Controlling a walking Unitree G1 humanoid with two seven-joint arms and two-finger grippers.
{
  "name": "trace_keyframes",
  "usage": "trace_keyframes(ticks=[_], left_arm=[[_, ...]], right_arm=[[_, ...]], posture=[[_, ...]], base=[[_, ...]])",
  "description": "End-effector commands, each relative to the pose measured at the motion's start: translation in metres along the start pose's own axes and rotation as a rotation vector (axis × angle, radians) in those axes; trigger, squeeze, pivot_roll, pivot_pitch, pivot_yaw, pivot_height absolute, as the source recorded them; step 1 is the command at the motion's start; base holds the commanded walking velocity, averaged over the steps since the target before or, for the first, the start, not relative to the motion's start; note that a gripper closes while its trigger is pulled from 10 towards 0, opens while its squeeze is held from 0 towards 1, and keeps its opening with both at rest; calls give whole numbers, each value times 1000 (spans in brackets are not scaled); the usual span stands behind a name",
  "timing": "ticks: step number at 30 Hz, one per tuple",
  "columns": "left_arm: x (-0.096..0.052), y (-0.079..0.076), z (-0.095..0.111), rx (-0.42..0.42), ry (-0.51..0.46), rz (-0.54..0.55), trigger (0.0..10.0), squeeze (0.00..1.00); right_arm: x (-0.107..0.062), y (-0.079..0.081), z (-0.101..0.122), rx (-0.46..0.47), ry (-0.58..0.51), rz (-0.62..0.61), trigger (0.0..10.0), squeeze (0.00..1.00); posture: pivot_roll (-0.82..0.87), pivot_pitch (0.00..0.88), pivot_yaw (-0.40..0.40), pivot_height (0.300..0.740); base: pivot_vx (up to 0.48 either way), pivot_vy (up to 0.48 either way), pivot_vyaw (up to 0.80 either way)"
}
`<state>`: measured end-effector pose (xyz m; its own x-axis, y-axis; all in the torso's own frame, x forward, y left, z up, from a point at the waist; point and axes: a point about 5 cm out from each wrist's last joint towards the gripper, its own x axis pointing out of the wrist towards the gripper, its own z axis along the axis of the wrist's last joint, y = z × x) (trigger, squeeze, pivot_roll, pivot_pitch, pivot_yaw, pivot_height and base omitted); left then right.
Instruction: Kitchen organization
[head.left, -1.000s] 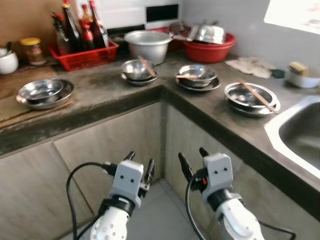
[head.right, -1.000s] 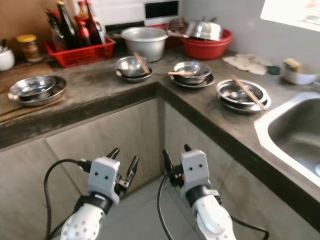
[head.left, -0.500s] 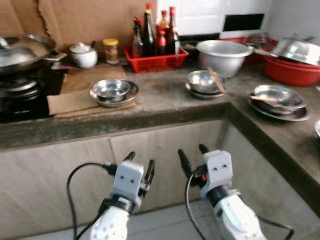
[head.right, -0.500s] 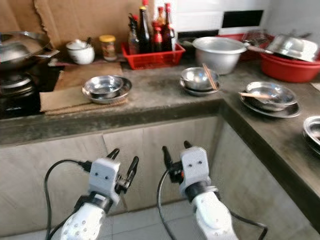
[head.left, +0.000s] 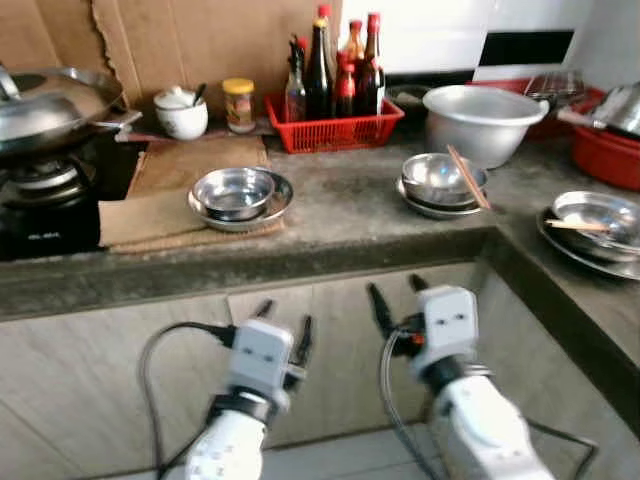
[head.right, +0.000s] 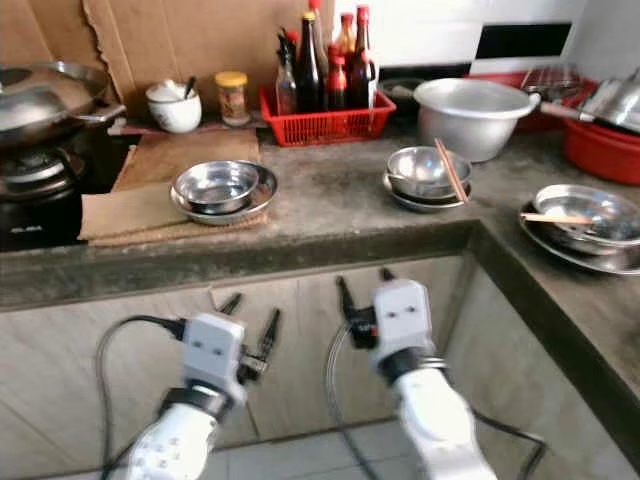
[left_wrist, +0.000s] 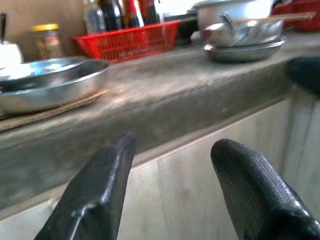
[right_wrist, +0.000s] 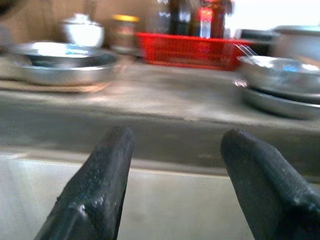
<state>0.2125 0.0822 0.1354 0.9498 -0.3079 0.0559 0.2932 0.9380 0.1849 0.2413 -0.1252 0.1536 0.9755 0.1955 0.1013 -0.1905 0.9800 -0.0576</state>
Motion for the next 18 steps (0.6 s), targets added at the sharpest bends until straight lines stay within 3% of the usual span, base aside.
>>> trace_keyframes(ticks=[1,3,12,18], left_arm=[[-2,9,-1,25,7,24,10000,0],[-2,9,-1,24,7,24,10000,0],[-1,9,-1,23,8,23,10000,0],[-1,9,0,23,7,27,10000,0]], right_arm=[[6,8,9,20,-37,37,10000,0],[7,9,11,3,-48,40,10000,0],[17,8,23,10,-92,54,10000,0],[33,0,40,3,-133,40,10000,0]], posture=[[148,56,-31,740],[148,56,-31,740],[147,59,-36,740],[149,59,-36,740]], base=[[300,0,0],[296,0,0],[302,0,762],[299,0,0]])
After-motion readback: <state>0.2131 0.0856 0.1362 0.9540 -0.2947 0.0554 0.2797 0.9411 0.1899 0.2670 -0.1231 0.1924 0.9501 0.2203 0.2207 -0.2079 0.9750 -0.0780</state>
